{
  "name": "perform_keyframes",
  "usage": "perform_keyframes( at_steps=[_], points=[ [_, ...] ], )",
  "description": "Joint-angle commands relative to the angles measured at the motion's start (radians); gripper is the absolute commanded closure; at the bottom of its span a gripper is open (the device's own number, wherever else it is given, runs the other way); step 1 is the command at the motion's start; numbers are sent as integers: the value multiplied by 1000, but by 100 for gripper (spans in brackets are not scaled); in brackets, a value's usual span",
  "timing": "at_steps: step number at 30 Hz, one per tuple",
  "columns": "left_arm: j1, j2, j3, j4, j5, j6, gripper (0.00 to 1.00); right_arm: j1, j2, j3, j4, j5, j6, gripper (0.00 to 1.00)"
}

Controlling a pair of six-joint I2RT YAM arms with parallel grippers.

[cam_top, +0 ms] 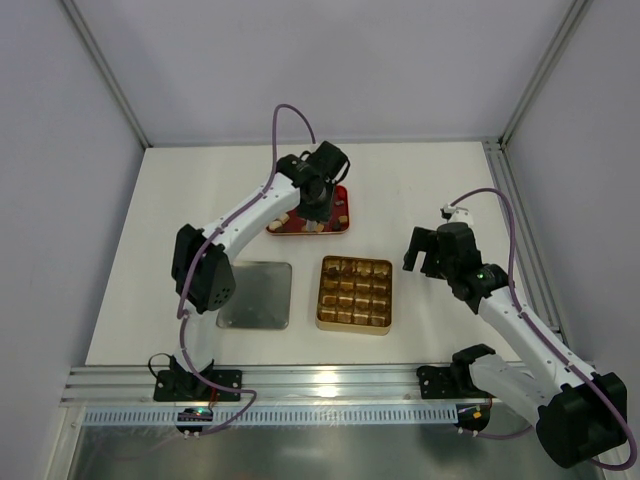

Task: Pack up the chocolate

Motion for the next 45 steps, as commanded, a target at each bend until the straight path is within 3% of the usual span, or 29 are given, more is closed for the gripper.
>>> perform_keyframes(
  at_steps=[1, 36, 45],
  points=[
    [8, 5, 36, -11, -4, 15, 64, -1, -7, 2, 22, 13, -13, 0],
    [8, 39, 49, -10, 9, 15, 67, -1, -26, -8, 12, 18, -16, 0],
    [8, 19, 55, -16, 3, 17, 71, -1, -29, -8, 14, 16, -17, 0]
  ],
)
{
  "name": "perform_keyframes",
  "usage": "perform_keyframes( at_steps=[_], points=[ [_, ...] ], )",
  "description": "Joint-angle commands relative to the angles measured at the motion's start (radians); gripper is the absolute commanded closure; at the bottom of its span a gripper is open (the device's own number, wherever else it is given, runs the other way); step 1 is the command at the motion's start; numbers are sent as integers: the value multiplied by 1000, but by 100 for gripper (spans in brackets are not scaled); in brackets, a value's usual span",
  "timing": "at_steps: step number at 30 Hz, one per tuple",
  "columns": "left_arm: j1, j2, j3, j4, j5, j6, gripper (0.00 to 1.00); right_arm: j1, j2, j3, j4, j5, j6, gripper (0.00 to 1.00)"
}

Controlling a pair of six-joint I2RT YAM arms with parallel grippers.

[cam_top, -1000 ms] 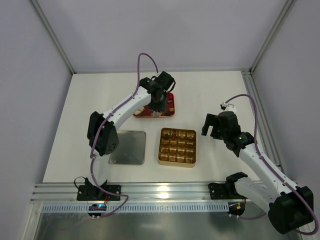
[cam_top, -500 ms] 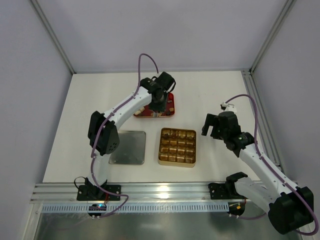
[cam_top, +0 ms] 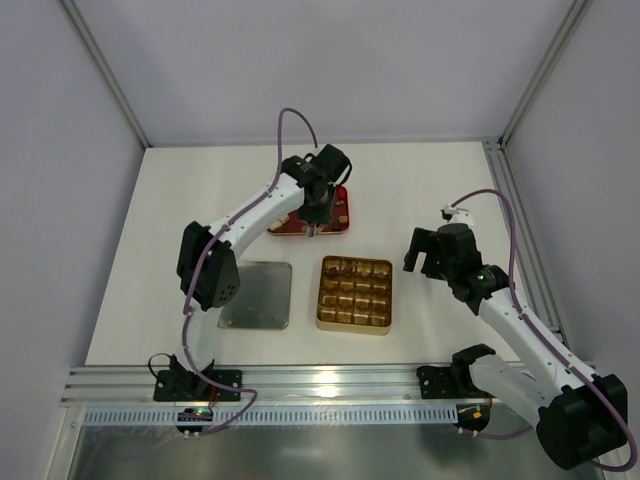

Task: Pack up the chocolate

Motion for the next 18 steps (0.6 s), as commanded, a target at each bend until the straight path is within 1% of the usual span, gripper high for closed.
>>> perform_keyframes(
  at_steps=[1, 12, 18],
  points=[
    [6, -25, 52, -5, 0, 18, 72, -1, -20, 0, 15, 14, -14, 0],
    [6, -69, 69, -39, -11, 32, 72, -1, -5, 6, 25, 6, -9, 0],
    [6, -97, 46, -39, -9, 32, 73, -1, -1, 5, 27, 6, -11, 0]
  ],
)
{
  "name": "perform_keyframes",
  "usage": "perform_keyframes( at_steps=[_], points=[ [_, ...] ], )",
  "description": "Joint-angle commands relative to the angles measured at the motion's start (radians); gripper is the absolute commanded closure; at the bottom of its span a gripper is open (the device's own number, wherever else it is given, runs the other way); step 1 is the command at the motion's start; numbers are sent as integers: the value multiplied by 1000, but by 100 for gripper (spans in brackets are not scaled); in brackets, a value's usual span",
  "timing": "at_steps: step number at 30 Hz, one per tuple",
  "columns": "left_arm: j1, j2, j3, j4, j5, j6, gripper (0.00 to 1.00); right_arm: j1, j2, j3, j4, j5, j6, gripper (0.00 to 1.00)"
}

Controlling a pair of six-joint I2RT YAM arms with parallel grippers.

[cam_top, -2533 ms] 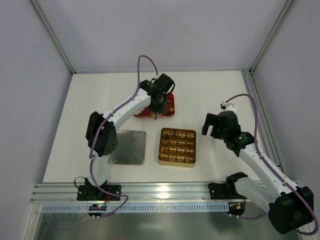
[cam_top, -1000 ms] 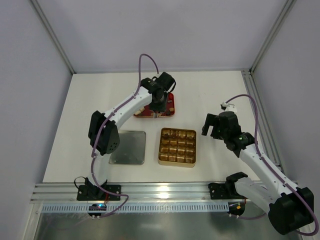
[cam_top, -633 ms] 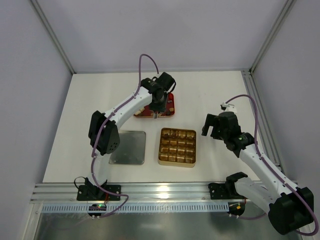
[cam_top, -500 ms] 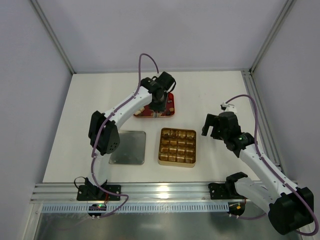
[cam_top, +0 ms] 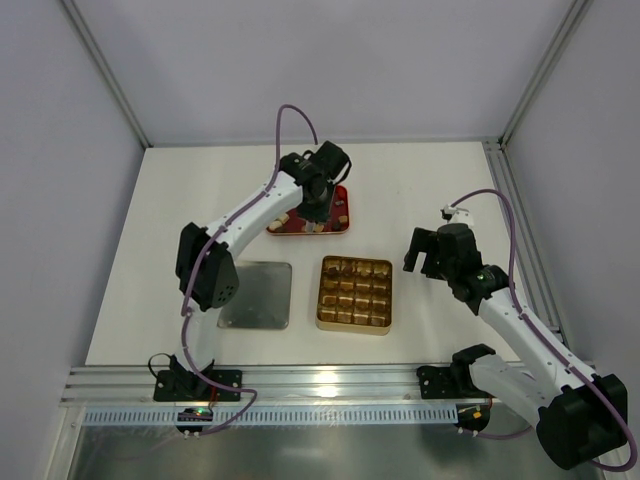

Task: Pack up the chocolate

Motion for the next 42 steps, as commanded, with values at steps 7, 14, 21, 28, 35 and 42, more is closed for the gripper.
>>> perform_keyframes(
  at_steps=[7, 14, 21, 28, 35, 42],
  points=[
    [6, -141, -9, -6, 0, 12, 73, -3, 9, 2, 37, 2, -6, 0],
    [5, -187, -36, -17, 17, 12, 73, -1, 23, 2, 50, -6, 0, 0],
    [-30, -291, -143, -9, 48, -7, 73, -1, 41, 0, 66, -14, 6, 0],
    [-105, -406, -247, -8, 55, -49, 73, -1, 64, 9, 83, -11, 12, 0],
    [-205, -530, -348, -9, 54, -112, 73, -1, 78, 19, 86, -6, 18, 0],
    [-322, -612, -445, -14, 49, -190, 73, -1, 86, 22, 93, -3, 21, 0]
  ],
)
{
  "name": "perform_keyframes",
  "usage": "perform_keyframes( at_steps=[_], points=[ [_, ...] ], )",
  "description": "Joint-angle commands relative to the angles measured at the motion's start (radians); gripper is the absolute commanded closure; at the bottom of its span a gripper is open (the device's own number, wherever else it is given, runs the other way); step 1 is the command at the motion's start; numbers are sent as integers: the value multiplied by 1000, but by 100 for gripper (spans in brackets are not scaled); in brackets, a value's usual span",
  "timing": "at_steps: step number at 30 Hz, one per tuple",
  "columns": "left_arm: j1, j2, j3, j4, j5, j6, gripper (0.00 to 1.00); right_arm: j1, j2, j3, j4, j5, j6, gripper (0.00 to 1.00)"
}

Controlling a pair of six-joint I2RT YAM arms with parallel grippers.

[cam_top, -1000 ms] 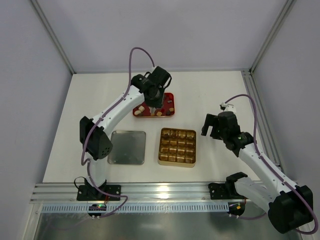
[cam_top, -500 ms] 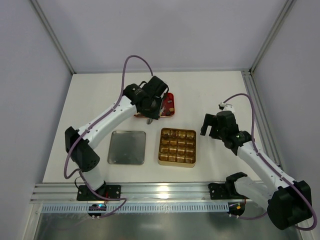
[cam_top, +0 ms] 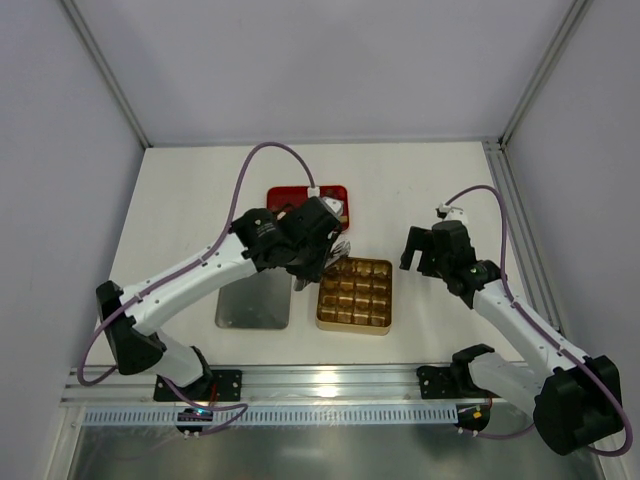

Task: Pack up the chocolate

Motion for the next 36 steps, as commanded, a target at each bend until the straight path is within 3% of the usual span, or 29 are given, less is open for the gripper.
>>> perform_keyframes(
  at_steps=[1, 12, 36],
  points=[
    [-45, -71, -29, 10, 2, -65, 73, -1, 5, 22, 40, 7, 12, 0],
    [-155, -88, -69, -3, -29, -116, 72, -1, 5, 19, 35, 12, 12, 0],
    [-177, -75, -136, 14, -54, -122, 66, -1, 2, 14, 30, 13, 9, 0]
  ],
)
